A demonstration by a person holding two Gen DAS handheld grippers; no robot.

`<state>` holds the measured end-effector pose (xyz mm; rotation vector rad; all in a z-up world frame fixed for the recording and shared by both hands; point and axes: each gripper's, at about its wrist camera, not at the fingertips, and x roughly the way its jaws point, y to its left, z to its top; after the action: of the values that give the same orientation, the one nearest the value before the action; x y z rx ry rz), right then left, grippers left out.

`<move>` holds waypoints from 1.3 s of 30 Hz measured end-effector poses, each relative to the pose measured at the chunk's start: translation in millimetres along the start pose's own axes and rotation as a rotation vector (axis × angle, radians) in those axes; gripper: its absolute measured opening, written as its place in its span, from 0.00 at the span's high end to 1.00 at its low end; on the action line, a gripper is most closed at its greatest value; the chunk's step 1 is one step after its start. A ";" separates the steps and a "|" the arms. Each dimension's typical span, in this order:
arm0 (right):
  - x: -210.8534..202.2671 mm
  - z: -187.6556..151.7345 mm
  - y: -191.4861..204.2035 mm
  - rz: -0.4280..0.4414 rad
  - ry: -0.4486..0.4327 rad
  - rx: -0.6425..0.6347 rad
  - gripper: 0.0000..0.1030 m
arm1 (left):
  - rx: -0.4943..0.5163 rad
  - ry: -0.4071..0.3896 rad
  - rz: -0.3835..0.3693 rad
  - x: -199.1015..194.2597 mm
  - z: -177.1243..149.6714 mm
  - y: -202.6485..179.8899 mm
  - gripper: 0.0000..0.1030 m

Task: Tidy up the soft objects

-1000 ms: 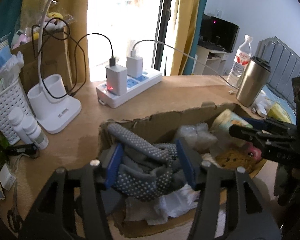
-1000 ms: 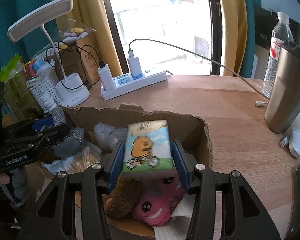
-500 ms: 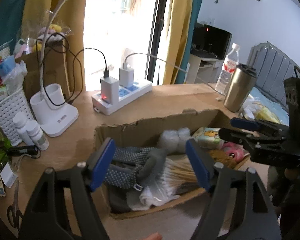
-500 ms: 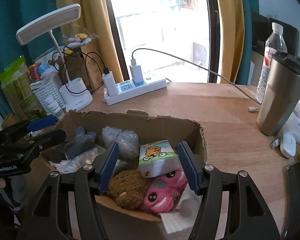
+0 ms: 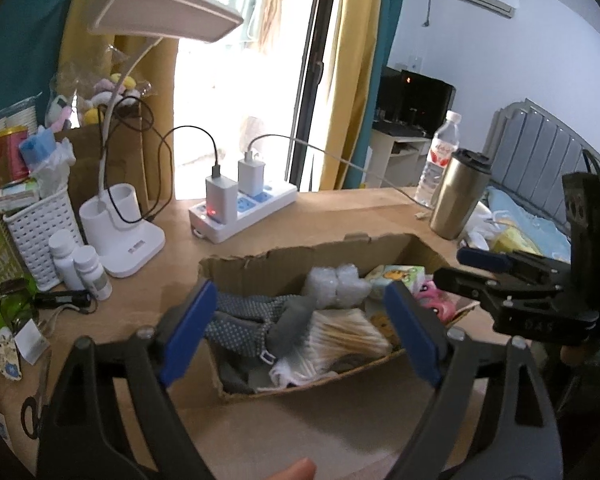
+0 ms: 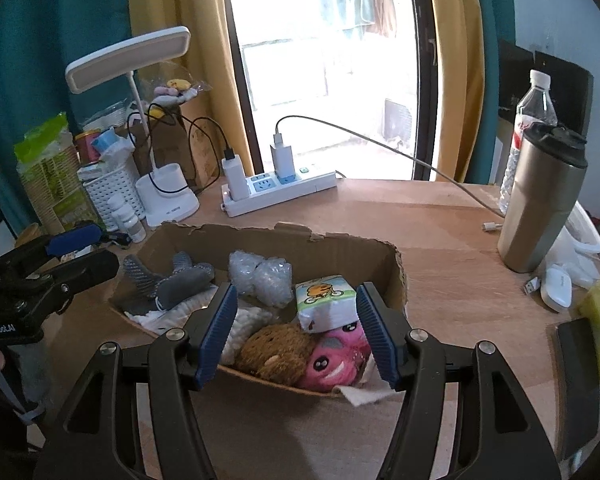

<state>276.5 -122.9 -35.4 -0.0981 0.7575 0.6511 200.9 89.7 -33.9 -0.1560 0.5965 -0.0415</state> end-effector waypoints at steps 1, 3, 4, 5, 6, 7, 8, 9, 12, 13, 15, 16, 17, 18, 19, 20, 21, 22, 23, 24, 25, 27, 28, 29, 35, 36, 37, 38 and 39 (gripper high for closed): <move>-2.0 -0.9 1.0 -0.002 -0.002 -0.001 0.36 | 0.002 -0.004 -0.001 -3.5 -1.0 -1.0 0.15; -7.2 -2.6 3.0 -0.007 -0.008 -0.005 0.33 | 0.004 -0.010 0.000 -7.8 -2.9 -2.3 0.14; -9.8 -3.4 4.1 -0.010 -0.012 -0.007 0.32 | 0.004 -0.013 -0.003 -10.9 -3.8 -2.8 0.12; -11.7 -3.9 5.1 -0.012 -0.014 -0.008 0.32 | 0.003 -0.017 -0.007 -13.3 -4.2 -3.1 0.09; -14.5 -4.7 6.4 -0.014 -0.018 -0.009 0.32 | 0.000 -0.024 -0.012 -16.6 -4.8 -3.3 0.08; -16.3 -5.0 7.2 -0.016 -0.020 -0.009 0.32 | -0.005 -0.033 -0.020 -20.8 -5.4 -2.9 0.07; -18.5 -5.4 8.1 -0.018 -0.024 -0.010 0.32 | -0.006 -0.040 -0.024 -24.0 -5.6 -3.0 0.07; -21.6 -6.1 9.5 -0.020 -0.029 -0.011 0.32 | -0.007 -0.046 -0.024 -26.8 -5.8 -3.1 0.07; -28.9 -7.4 13.3 -0.026 -0.042 -0.014 0.32 | -0.005 -0.064 -0.023 -37.3 -6.6 -2.7 0.07; -31.5 -7.9 14.6 -0.028 -0.045 -0.015 0.32 | -0.004 -0.069 -0.022 -40.2 -7.1 -2.6 0.07; -36.7 -9.0 18.6 -0.032 -0.053 -0.022 0.32 | -0.003 -0.079 -0.017 -46.8 -8.6 -3.4 0.07; -39.0 -9.6 20.9 -0.034 -0.056 -0.025 0.31 | -0.003 -0.084 -0.015 -50.4 -9.6 -3.2 0.07; -41.5 -10.5 22.6 -0.036 -0.060 -0.028 0.31 | -0.003 -0.088 -0.014 -53.4 -10.1 -3.3 0.07; -44.7 -11.6 24.6 -0.040 -0.066 -0.031 0.30 | -0.003 -0.092 -0.012 -56.0 -10.7 -3.3 0.06; -47.6 -12.5 26.2 -0.042 -0.070 -0.034 0.30 | -0.003 -0.096 -0.011 -59.6 -11.8 -3.6 0.06; -51.5 -13.8 27.9 -0.044 -0.076 -0.037 0.28 | -0.003 -0.099 -0.010 -62.1 -12.9 -4.2 0.06; -54.0 -14.6 29.1 -0.046 -0.080 -0.039 0.26 | -0.001 -0.104 -0.009 -65.7 -14.2 -4.9 0.06; -57.0 -15.6 30.4 -0.049 -0.085 -0.041 0.25 | 0.000 -0.108 -0.008 -68.7 -15.4 -5.9 0.05; -60.3 -16.5 31.7 -0.051 -0.090 -0.043 0.24 | 0.002 -0.111 -0.007 -71.7 -16.6 -6.9 0.03; -63.8 -17.7 33.0 -0.055 -0.095 -0.045 0.23 | 0.003 -0.114 -0.007 -75.0 -17.8 -8.4 0.02; -67.7 -18.8 34.5 -0.058 -0.101 -0.047 0.22 | 0.002 -0.116 -0.010 -77.6 -18.8 -9.2 0.01; -75.0 -21.1 36.6 -0.065 -0.116 -0.048 0.20 | -0.009 -0.127 -0.025 -84.7 -21.7 -10.6 0.01; -78.4 -22.3 37.3 -0.068 -0.122 -0.048 0.20 | -0.015 -0.132 -0.032 -88.5 -23.2 -11.7 0.01; -82.5 -23.9 38.5 -0.072 -0.129 -0.048 0.20 | -0.017 -0.135 -0.037 -91.0 -24.1 -12.1 0.01; -104.1 -34.0 43.6 -0.088 -0.161 -0.049 0.19 | -0.036 -0.146 -0.079 -109.6 -30.7 -14.8 0.01; -107.9 -36.2 44.8 -0.091 -0.165 -0.048 0.19 | -0.035 -0.146 -0.078 -112.9 -32.5 -16.0 0.01; -111.0 -38.1 45.7 -0.093 -0.168 -0.049 0.19 | -0.031 -0.149 -0.069 -115.2 -33.6 -17.4 0.01; -113.3 -39.5 46.8 -0.095 -0.170 -0.049 0.19 | -0.022 -0.157 -0.042 -119.2 -35.4 -20.0 0.01; -116.8 -41.4 48.2 -0.098 -0.173 -0.051 0.19 | -0.016 -0.161 -0.028 -121.2 -36.7 -21.7 0.01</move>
<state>160.1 -157.0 19.0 -0.1228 0.5660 0.5778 80.2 73.5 7.0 -0.1816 0.4341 -0.0502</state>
